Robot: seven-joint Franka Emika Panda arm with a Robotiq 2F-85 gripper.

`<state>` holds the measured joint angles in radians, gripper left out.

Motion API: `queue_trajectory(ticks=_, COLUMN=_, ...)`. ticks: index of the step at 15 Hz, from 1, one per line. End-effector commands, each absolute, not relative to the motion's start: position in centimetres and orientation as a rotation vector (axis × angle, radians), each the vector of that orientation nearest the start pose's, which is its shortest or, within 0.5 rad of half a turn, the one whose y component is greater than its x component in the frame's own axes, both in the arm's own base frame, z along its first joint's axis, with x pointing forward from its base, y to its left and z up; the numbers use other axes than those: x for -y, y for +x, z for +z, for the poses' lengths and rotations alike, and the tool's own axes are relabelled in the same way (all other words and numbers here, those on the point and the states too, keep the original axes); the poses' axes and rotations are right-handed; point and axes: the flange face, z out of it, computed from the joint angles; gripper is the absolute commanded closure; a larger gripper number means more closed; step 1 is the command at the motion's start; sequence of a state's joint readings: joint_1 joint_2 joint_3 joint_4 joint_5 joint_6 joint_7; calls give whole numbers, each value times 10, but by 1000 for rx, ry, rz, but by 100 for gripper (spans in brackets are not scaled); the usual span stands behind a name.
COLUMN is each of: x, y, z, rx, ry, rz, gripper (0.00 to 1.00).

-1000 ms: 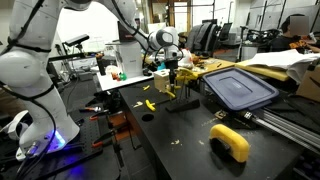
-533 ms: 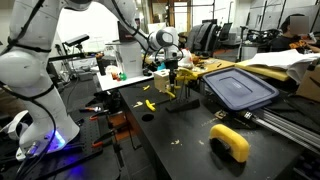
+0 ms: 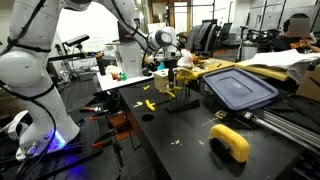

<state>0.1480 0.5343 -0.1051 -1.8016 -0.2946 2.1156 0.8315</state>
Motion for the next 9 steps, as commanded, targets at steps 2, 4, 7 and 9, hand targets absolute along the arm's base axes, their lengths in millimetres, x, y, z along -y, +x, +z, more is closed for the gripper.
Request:
queue_trajectory(ticks=2, x=-21, y=621, z=261, rx=-1143, ry=-3262, rz=77, gripper=0)
queue_trajectory(ticks=4, x=-21, y=617, z=272, rx=-1178, ry=-3234, rz=88, gripper=0)
queue_trajectory(ticks=7, x=-23, y=610, z=290, rx=-1111, ry=-3200, rz=124, gripper=0)
queue_trajectory(ticks=9, x=-25, y=605, z=302, rx=-1050, ry=-3169, rz=129, gripper=0)
